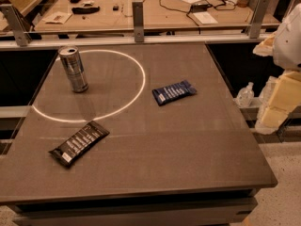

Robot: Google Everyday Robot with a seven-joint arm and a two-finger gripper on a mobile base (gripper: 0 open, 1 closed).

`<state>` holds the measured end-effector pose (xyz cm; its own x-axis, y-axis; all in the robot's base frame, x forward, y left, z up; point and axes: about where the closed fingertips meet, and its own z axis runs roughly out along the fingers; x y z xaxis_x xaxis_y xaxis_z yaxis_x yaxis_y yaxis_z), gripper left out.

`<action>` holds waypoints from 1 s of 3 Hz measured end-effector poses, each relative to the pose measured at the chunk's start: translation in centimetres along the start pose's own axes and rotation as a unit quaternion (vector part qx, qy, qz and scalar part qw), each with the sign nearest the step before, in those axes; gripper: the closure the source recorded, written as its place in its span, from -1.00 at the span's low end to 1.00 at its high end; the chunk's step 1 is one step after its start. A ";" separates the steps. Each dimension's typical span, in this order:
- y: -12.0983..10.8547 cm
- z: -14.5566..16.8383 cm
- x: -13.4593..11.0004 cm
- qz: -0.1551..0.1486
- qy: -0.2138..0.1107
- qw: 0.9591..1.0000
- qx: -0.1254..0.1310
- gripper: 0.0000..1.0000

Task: Knock coke can over

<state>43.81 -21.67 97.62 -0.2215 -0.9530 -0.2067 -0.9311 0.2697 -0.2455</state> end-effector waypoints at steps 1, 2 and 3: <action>0.0 0.0 0.0 0.000 0.000 1.000 0.000 -1.00; -0.1 -0.2 -0.1 0.000 -0.013 1.000 0.002 -1.00; -0.1 -0.3 -0.2 0.012 -0.055 0.998 -0.007 -1.00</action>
Offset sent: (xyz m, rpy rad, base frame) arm 0.0002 0.0005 0.0008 0.0547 -0.0011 0.0121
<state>43.84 -21.56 97.92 -0.2111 -0.9250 -0.3158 -0.9299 0.2897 -0.2269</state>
